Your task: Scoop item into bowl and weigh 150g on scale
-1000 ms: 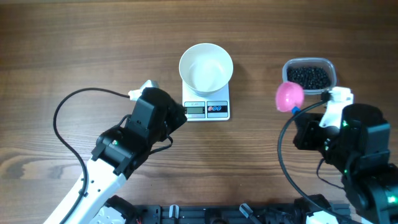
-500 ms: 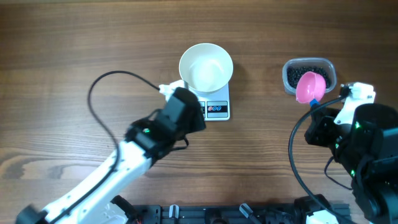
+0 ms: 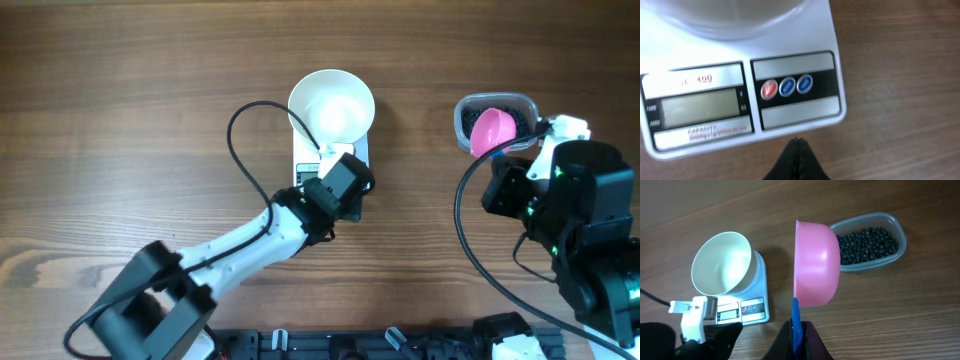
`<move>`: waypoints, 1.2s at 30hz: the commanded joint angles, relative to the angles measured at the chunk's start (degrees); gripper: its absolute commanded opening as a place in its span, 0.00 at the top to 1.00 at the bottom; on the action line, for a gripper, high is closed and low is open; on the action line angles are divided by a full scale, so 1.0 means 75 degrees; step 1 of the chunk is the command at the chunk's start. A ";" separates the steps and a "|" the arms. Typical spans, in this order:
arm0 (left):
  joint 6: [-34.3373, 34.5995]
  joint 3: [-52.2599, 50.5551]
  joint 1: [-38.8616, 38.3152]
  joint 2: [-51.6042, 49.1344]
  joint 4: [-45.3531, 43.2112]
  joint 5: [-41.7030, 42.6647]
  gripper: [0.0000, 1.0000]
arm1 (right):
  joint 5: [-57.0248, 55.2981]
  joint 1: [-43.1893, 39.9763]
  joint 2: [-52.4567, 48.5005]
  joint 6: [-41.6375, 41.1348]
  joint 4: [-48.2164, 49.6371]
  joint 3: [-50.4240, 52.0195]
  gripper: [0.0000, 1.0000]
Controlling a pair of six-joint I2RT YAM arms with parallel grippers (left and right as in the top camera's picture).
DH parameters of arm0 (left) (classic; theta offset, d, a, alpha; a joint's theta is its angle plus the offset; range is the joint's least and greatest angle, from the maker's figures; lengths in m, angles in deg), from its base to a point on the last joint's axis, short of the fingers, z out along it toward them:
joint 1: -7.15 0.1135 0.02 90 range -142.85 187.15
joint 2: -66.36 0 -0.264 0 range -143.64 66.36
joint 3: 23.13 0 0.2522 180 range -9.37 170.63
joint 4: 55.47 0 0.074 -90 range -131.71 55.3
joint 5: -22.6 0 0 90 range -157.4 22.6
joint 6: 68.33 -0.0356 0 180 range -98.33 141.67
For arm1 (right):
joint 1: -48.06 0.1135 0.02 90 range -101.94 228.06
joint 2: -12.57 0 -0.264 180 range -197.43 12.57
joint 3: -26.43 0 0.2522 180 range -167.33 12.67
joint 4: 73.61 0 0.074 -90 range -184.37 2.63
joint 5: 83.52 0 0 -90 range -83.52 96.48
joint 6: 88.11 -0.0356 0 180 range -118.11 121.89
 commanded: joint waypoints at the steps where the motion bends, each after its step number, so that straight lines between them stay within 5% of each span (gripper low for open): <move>1: -0.0291 0.0041 0.0023 -0.0338 -0.0248 -0.0507 0.96 | -0.0163 -0.0026 -0.0017 -0.0119 0.0064 -0.0163 0.96; 13: -0.0291 0.0041 0.0087 -0.0889 -0.0997 -0.1521 0.96 | -0.0160 -0.0026 -0.0015 -0.0119 0.0105 -0.0163 0.96; 36: -0.0289 0.0041 0.0408 -0.1046 -0.1478 -0.1061 0.96 | -0.0131 -0.0023 -0.0017 -0.0137 0.0105 -0.0163 0.96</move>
